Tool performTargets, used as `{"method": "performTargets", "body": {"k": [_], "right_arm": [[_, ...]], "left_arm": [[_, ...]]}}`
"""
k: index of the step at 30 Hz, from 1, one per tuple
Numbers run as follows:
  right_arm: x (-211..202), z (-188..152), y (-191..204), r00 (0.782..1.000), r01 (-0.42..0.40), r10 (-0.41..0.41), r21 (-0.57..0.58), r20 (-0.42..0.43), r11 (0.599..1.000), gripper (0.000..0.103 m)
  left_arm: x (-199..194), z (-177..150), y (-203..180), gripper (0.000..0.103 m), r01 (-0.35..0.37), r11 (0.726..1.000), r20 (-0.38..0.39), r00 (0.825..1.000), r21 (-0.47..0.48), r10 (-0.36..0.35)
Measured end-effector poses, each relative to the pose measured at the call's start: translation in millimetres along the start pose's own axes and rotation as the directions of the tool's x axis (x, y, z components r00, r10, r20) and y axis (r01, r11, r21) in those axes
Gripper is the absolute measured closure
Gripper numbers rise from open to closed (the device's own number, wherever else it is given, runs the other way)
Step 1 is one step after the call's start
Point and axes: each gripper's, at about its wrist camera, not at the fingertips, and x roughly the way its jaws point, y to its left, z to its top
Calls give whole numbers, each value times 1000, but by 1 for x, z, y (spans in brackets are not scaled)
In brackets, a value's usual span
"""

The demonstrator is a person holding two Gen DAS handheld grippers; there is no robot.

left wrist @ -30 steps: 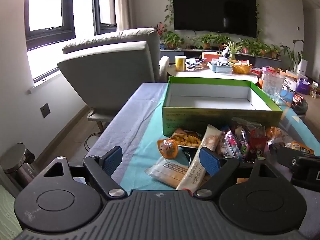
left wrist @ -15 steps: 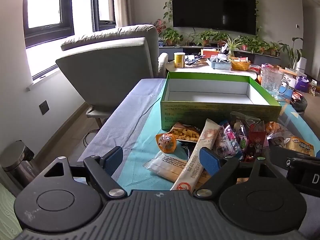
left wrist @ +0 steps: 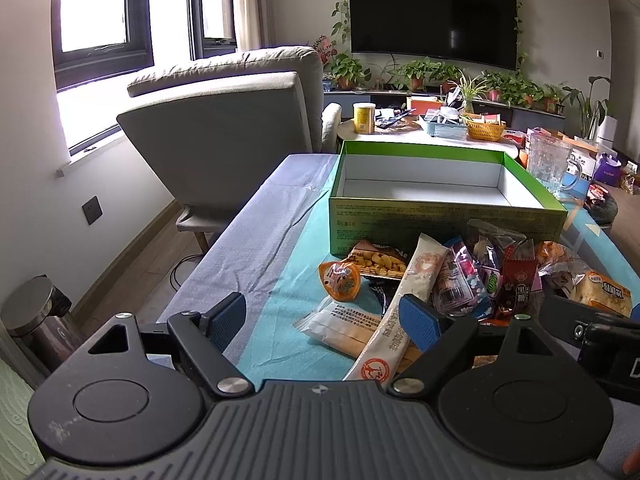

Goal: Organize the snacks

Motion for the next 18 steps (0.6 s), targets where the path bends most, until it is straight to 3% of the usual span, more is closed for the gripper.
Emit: {"method": "performTargets", "body": {"k": [18], "right_arm": [[3, -2, 1, 1000, -4, 4, -1, -20, 1000, 63]], "left_arm": [[1, -2, 2, 20, 1, 1000, -14, 1000, -5, -1]]}}
